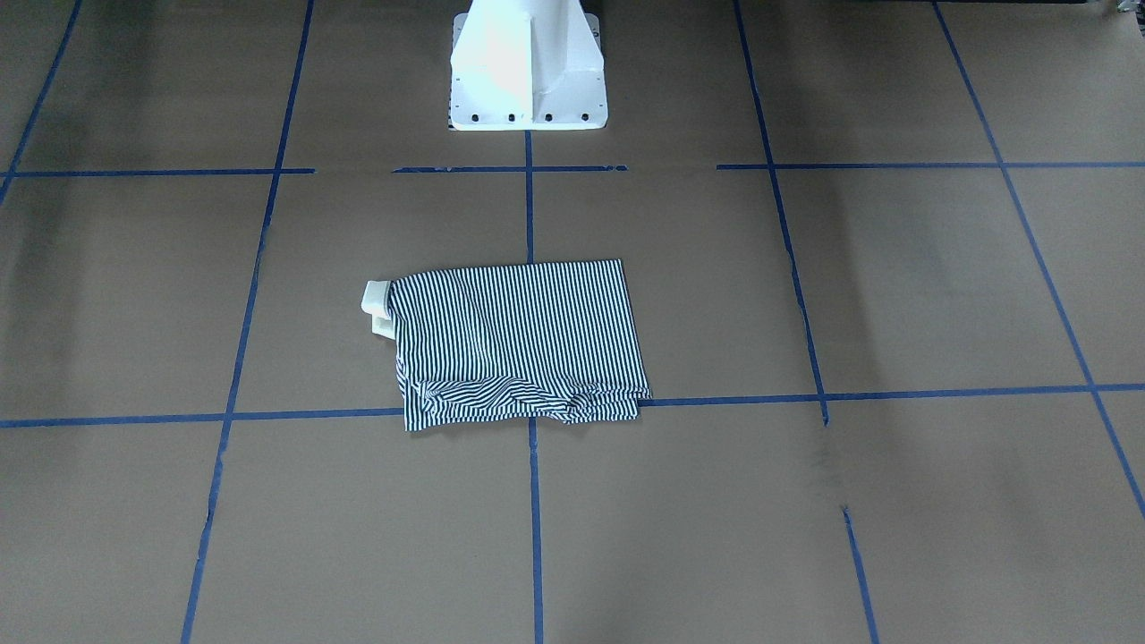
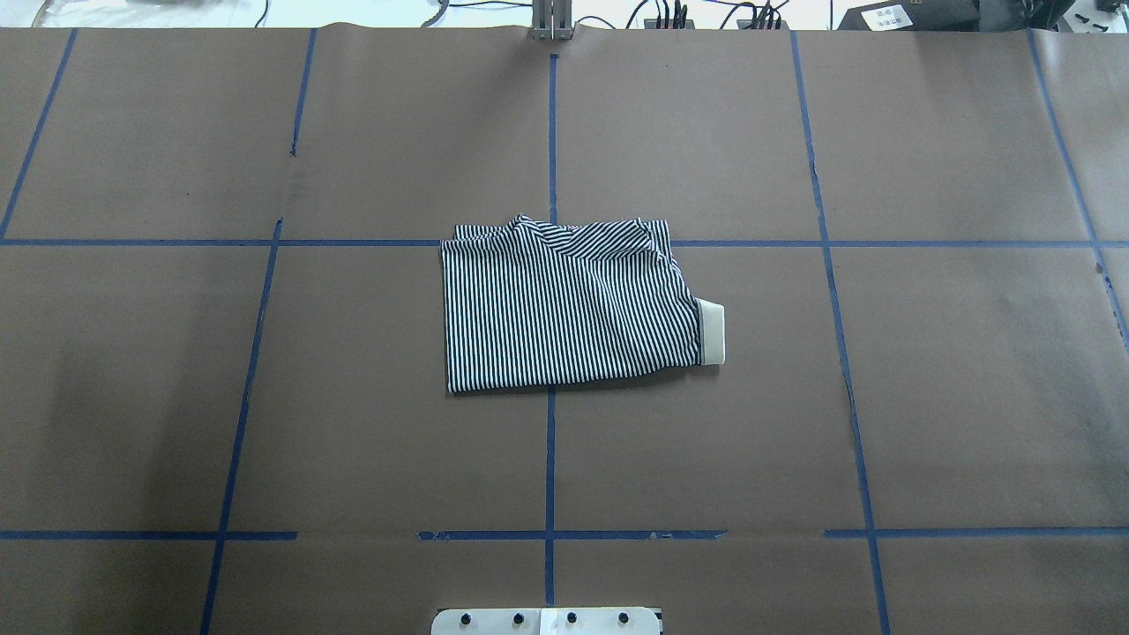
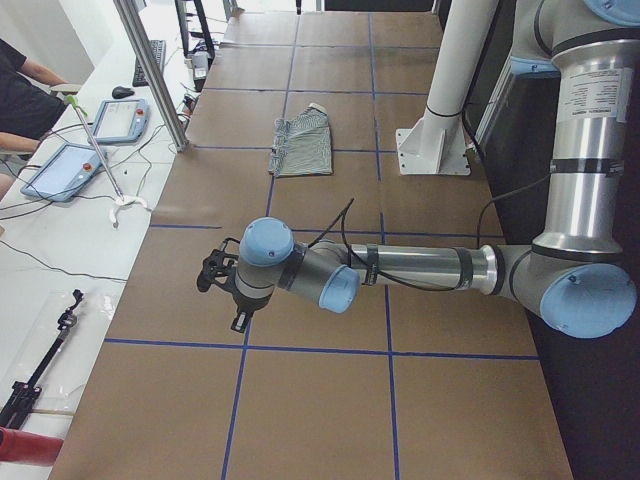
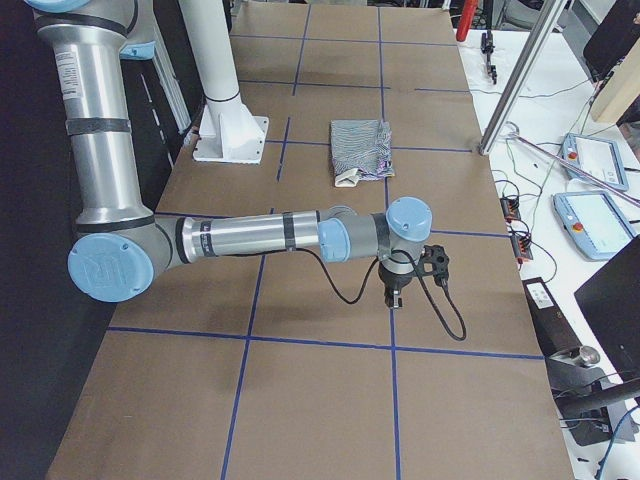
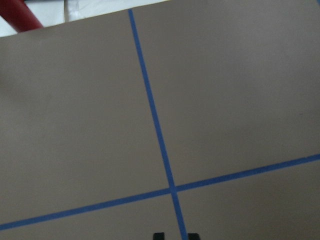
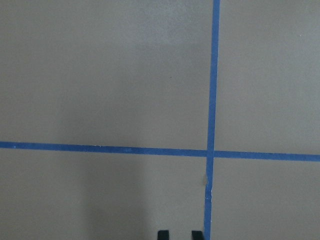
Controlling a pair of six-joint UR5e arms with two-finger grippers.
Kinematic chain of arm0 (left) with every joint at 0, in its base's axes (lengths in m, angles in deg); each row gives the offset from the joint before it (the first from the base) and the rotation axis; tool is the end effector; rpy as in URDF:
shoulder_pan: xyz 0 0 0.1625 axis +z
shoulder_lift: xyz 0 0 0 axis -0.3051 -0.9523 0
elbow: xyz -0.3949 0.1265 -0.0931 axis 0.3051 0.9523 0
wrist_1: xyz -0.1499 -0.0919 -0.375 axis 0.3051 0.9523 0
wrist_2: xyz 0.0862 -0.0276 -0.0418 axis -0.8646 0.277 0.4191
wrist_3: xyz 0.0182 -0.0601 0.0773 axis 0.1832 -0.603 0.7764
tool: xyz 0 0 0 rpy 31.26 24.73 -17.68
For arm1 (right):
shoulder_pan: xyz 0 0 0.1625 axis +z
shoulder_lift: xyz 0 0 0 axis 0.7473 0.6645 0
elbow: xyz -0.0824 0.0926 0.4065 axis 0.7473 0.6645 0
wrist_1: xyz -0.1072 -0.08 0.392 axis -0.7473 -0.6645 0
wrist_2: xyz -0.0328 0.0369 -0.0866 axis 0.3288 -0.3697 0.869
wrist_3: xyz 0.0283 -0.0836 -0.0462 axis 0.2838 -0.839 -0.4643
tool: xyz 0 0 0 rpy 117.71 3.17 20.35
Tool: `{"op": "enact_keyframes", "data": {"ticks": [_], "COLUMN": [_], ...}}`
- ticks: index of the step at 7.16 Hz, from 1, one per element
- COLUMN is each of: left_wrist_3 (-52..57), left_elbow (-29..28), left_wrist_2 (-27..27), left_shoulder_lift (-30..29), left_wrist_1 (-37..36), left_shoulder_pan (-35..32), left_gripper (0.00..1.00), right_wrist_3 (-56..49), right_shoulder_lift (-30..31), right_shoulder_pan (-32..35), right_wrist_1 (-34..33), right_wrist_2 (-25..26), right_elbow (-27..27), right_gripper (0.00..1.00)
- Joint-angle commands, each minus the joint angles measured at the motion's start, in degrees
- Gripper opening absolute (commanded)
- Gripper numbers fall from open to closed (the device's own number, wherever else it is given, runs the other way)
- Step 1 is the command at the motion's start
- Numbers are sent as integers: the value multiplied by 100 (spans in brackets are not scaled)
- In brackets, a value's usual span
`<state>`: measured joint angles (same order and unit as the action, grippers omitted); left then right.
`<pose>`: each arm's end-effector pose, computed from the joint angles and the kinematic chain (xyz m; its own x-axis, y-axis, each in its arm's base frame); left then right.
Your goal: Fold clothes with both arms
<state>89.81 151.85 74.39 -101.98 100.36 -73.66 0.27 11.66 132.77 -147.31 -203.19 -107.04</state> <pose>-0.0777 -0.5032 0.6180 0.7347 0.2025 -0.6475 0.0248 0.9457 0.3240 0.0122 -0.5414 0.5946 0.7198 -0.0352 0.6933 -0.0017 0.9986 0.0525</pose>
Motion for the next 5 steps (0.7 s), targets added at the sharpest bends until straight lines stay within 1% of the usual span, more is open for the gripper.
{"op": "enact_keyframes", "data": {"ticks": [1, 2, 3, 4, 5], "left_wrist_3": [475, 432, 423, 431, 484], "left_elbow": [0, 103, 130, 113, 400], "left_wrist_2": [7, 42, 138, 148, 131], "left_shoulder_lift": [196, 519, 557, 575, 749], "left_wrist_1": [-775, -820, -846, -1177, -1389], "left_shoulder_pan": [-60, -43, -34, 27, 37], "left_gripper": [100, 100, 100, 100, 100], "right_wrist_3": [-567, -736, -747, -747, -747], "right_shoulder_lift": [318, 389, 398, 424, 442], "right_shoulder_pan": [5, -4, -4, -4, -4], "right_wrist_1": [-119, -136, -188, -189, -189], "right_wrist_2": [-19, -45, -45, -45, -54], "right_elbow": [-44, -9, -8, 9, 1], "right_gripper": [100, 100, 100, 100, 100]}}
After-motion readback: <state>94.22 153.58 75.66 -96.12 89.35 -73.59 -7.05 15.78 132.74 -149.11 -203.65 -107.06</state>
